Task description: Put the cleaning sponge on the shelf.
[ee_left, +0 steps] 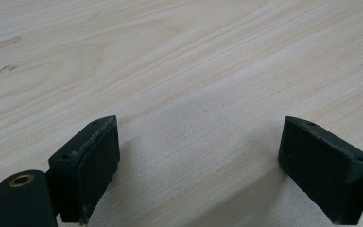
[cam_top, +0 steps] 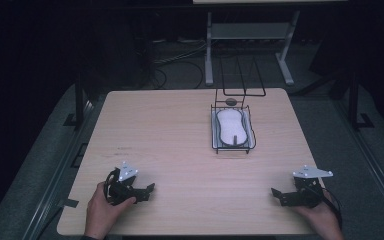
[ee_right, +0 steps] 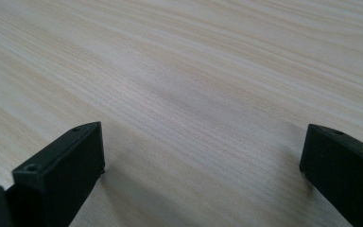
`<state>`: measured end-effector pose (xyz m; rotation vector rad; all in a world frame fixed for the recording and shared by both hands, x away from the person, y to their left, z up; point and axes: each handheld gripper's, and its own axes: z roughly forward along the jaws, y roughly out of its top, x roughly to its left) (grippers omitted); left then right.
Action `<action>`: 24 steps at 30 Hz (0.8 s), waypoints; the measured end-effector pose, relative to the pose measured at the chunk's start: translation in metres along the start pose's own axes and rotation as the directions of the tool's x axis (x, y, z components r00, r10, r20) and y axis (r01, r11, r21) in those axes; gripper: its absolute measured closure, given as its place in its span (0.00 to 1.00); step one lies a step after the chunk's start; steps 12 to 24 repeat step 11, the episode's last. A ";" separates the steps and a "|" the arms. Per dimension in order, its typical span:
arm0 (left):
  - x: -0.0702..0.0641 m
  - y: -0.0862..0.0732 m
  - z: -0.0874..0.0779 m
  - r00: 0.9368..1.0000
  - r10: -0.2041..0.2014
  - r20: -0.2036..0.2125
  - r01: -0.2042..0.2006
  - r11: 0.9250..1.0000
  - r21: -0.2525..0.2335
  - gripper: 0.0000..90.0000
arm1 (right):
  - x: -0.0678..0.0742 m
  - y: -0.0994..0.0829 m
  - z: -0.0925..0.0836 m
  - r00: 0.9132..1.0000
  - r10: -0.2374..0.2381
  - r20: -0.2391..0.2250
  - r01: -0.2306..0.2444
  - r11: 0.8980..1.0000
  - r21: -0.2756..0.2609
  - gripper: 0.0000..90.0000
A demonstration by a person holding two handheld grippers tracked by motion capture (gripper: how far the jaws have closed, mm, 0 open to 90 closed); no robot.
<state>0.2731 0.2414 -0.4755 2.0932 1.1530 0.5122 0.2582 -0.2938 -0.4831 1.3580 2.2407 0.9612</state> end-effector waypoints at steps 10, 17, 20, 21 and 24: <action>0.000 0.000 0.000 1.000 -0.001 0.000 0.001 1.000 0.000 0.14 | 0.002 0.000 0.001 1.000 -0.019 0.015 0.019 1.000 0.007 0.00; 0.000 0.000 0.000 1.000 -0.001 0.000 0.001 1.000 0.000 0.14 | 0.002 0.000 0.001 1.000 -0.019 0.015 0.019 1.000 0.007 0.00; 0.000 0.000 0.000 1.000 -0.001 0.000 0.001 1.000 0.000 0.14 | 0.002 0.000 0.001 1.000 -0.019 0.015 0.019 1.000 0.007 0.00; 0.000 0.000 0.000 1.000 -0.001 0.000 0.001 1.000 0.000 0.14 | 0.002 0.000 0.001 1.000 -0.019 0.015 0.019 1.000 0.007 0.00; 0.000 0.000 0.000 1.000 -0.001 0.000 0.001 1.000 0.000 0.14 | 0.002 0.000 0.001 1.000 -0.019 0.015 0.019 1.000 0.007 0.00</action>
